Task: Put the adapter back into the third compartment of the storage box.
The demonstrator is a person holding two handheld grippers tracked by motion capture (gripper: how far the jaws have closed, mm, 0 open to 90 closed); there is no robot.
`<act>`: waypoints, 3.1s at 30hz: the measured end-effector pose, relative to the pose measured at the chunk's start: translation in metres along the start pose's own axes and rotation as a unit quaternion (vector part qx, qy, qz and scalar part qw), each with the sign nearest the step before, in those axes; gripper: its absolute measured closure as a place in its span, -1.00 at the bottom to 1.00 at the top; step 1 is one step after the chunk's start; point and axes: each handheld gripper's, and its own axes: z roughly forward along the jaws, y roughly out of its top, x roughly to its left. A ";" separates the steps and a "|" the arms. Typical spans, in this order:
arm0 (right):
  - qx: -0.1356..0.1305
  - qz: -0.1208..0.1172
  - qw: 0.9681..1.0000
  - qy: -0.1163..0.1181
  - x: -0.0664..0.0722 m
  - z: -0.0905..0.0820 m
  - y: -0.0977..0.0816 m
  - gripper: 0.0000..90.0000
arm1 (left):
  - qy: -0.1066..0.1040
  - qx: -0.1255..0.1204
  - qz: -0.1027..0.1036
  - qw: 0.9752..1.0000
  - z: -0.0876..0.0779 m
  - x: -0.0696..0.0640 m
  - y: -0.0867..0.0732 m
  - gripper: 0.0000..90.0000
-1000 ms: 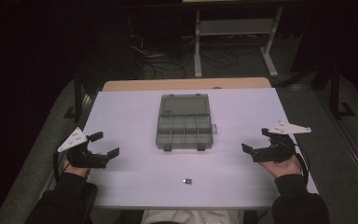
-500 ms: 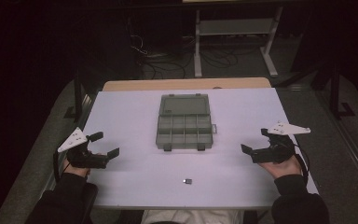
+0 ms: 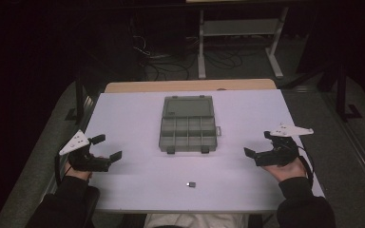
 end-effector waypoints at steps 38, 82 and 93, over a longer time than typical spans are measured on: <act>0.030 -0.086 0.994 0.057 0.040 0.008 0.052 -0.97 | 0.003 0.003 -0.004 1.000 0.001 0.000 -0.001 -1.00; 0.098 -0.158 0.975 0.126 0.093 0.058 0.071 -0.97 | 0.001 0.004 -0.002 1.000 0.001 0.000 0.000 -1.00; 0.120 -0.175 0.967 0.143 0.109 0.074 0.070 -0.97 | 0.000 0.004 -0.002 1.000 0.001 0.000 -0.001 -1.00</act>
